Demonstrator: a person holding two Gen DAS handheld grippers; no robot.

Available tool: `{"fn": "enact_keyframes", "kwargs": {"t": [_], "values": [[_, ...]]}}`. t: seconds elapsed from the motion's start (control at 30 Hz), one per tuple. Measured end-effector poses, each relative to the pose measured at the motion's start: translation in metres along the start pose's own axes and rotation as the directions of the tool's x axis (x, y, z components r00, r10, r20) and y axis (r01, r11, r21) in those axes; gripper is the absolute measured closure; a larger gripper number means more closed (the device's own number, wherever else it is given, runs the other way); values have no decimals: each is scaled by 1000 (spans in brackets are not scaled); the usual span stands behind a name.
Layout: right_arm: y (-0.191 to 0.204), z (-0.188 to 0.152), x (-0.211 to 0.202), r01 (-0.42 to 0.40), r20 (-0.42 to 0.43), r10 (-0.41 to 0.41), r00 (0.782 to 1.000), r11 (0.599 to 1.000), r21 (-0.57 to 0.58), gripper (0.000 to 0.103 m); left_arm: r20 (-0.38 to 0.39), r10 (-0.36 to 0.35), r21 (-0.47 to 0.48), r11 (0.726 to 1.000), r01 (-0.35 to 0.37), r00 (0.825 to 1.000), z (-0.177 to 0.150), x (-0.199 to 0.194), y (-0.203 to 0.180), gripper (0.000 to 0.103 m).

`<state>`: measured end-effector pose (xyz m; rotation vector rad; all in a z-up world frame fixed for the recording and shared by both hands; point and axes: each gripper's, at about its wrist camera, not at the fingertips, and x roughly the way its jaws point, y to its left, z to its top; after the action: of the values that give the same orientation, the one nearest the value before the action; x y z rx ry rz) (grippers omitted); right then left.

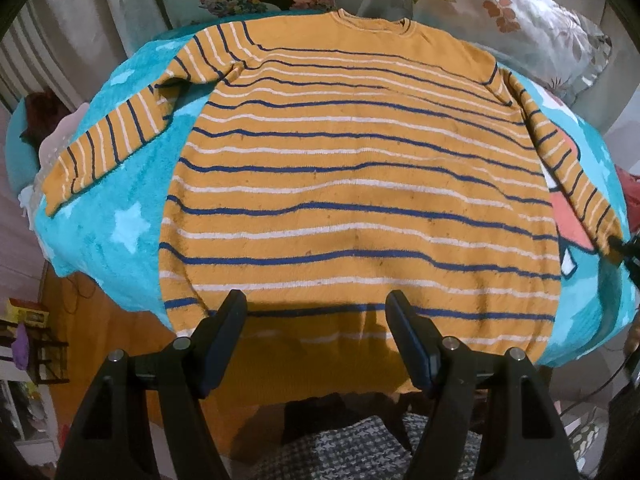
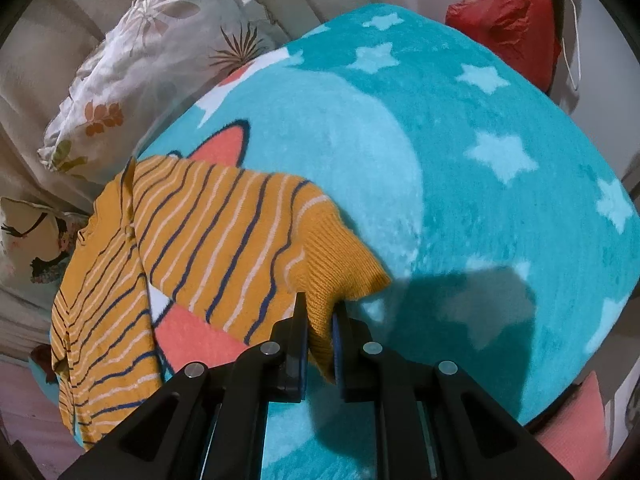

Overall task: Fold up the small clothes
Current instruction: 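Grasp a sleeve cuff with the right tool and fold it across the body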

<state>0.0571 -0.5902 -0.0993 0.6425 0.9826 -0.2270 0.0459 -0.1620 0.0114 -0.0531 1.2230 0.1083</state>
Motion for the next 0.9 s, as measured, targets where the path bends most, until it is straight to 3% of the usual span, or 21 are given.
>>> {"fn": "enact_keyframes", "kwargs": {"t": [0.1, 0.3, 0.43, 0.63, 0.8, 0.9], "values": [[-3, 14, -7, 17, 33, -17, 999, 1000, -6, 93, 0, 10, 13, 1000, -10, 1000, 1, 0, 1, 32], [-26, 63, -42, 123, 149, -132, 980, 990, 67, 93, 13, -20, -6, 1000, 20, 1000, 15, 1, 12, 32], [-16, 86, -68, 114, 186, -131, 974, 989, 98, 93, 20, -57, -2, 998, 57, 998, 31, 5, 22, 32], [66, 73, -64, 4, 138, -9, 990, 999, 37, 93, 36, -116, -10, 993, 117, 993, 61, 10, 57, 32], [180, 48, -28, -61, 73, 68, 995, 993, -101, 93, 54, -125, -53, 990, 128, 991, 82, 17, 111, 32], [268, 28, 2, -108, 12, 113, 993, 970, -217, 93, 59, -117, -93, 988, 122, 991, 88, 21, 150, 32]]}}
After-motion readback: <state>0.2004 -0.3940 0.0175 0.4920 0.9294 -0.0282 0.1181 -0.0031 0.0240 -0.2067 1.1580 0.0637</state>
